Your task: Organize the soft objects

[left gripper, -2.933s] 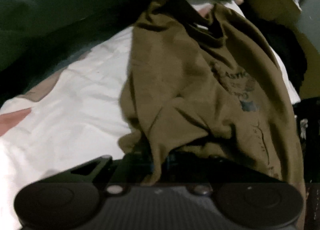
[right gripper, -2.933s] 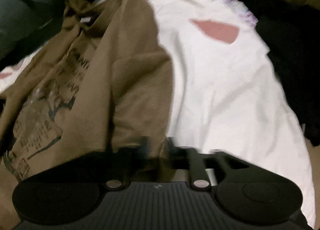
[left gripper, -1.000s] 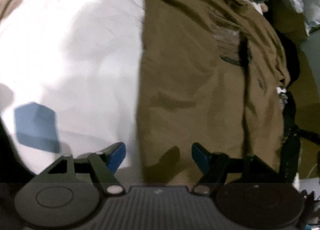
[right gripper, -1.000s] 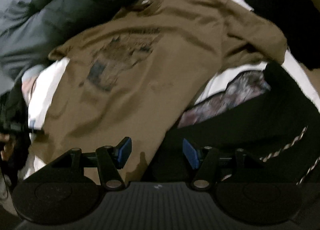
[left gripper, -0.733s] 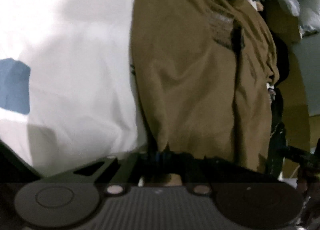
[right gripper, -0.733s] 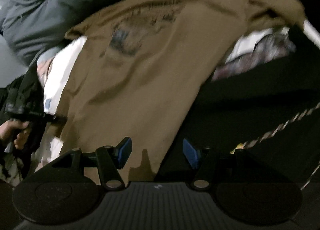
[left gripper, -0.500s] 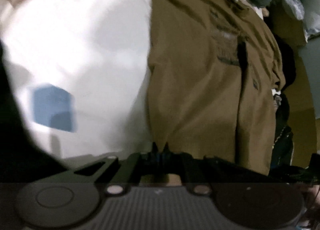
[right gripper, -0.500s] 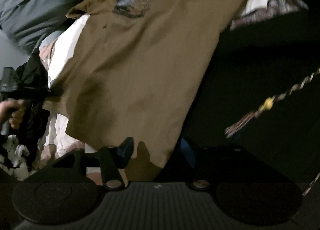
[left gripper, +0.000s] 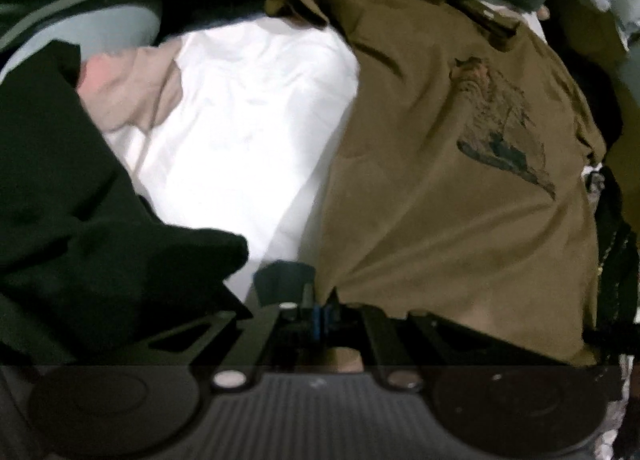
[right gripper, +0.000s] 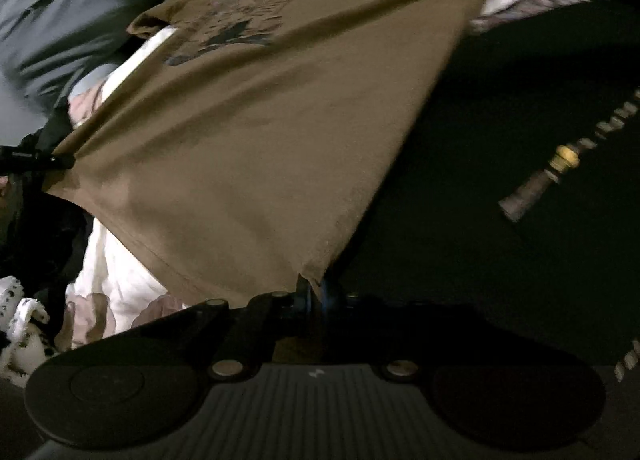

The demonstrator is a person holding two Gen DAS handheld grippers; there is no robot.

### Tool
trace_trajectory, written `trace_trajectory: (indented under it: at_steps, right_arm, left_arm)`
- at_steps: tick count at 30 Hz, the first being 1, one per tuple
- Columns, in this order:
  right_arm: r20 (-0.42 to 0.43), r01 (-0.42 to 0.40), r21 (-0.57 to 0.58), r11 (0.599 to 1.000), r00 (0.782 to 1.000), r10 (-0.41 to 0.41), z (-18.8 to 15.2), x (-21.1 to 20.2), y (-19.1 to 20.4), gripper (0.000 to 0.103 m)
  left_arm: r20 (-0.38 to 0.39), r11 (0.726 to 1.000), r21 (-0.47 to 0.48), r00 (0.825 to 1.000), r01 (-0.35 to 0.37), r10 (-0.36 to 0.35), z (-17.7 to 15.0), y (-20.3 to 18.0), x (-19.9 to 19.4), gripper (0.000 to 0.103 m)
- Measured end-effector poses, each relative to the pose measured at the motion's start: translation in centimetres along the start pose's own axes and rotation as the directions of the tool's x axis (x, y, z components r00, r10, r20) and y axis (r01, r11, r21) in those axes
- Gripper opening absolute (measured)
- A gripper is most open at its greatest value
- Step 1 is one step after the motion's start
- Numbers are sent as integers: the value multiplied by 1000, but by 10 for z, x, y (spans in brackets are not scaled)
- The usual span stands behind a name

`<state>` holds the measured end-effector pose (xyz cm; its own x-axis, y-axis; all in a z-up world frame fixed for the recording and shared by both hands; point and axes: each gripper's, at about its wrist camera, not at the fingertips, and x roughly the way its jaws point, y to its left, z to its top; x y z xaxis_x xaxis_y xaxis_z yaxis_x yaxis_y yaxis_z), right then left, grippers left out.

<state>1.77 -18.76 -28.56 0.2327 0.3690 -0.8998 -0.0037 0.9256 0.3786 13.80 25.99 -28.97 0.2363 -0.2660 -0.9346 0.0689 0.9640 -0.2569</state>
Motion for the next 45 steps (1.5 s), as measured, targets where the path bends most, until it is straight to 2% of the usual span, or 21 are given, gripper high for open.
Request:
trace_trajectory:
  at_steps: [3,8,13,15,19,21,24,25,26,27,29,30,32,33,34,35,37,40,42,44,45]
  right_arm:
    - [-7,17,-11,1000,1000,-17,-9,-11,5,5]
    - [-40,33,-51,998,999,-35,-23,-6,23,5]
    - [-59,47,-103,994,997,-53,-33,6,27,5]
    - [-60,63,-128,990,996,-71,-34,12,31,7]
    - [-76,63,-121,991,995,-72,-36,18,26,12]
    - [-81,78,-121,990,993,-88,-35,16,23,27]
    - [-82,125,-165,978,987,-140,-33,-1,23,71]
    - [-77,148,-198,969,983,-166,-33,-14,25,79]
    - [-75,152,-205,967,983,-170,-33,-16,26,98]
    - [-61,163,-240,957,981,-182,-33,-33,29,103]
    - [-17,186,-273,944,980,-198,-33,-88,34,103]
    - [-1,194,-269,943,979,-202,-34,-109,34,103]
    - [26,210,-256,944,977,-210,-34,-145,33,103]
    - [80,254,-229,940,967,-241,-36,-191,35,103]
    - [103,275,-221,936,961,-258,-37,-208,36,103]
    - [151,310,-210,927,947,-283,-39,-239,38,103]
    - [217,344,-191,919,928,-302,-43,-268,38,103]
    - [382,395,-104,913,863,-330,-58,-339,41,103]
    - [462,395,-74,916,827,-320,-71,-374,47,103]
    - [525,411,-57,910,788,-322,-81,-402,56,103]
    - [532,411,-53,910,783,-322,-81,-405,58,103]
  left_arm:
    - [6,1000,15,1000,-27,27,-4,11,-17,3]
    - [-9,996,47,997,-72,73,-1,10,-13,3]
    - [-24,991,88,994,-100,102,-26,14,-15,3]
    - [-20,993,48,994,-108,109,-29,16,-10,6]
    - [-29,984,88,987,-154,157,-25,6,-3,11]
    - [-49,978,120,983,-170,177,-20,-2,0,16]
    - [-98,973,167,979,-161,178,-13,-9,5,26]
    - [-107,972,175,978,-158,179,-12,-10,6,31]
    - [-131,976,166,977,-144,167,-8,-11,5,38]
    - [-155,979,156,976,-131,155,-3,-13,5,42]
    - [-175,986,121,976,-112,133,1,-17,2,67]
    - [-174,984,124,974,-126,147,1,-22,-2,73]
    - [-171,979,135,969,-154,176,1,-30,-6,95]
    - [-162,964,166,959,-206,233,1,-38,-12,97]
    - [-150,951,194,951,-240,270,0,-45,-19,97]
    - [-141,947,202,949,-251,282,0,-48,-23,97]
    - [-123,944,187,947,-272,298,0,-54,-39,97]
    - [-92,959,106,957,-264,274,7,-63,-74,97]
    - [16,957,84,960,-279,278,19,-87,-116,96]
    - [185,948,82,939,-307,289,19,-125,-169,96]
    - [232,950,85,933,-302,275,17,-138,-185,96]
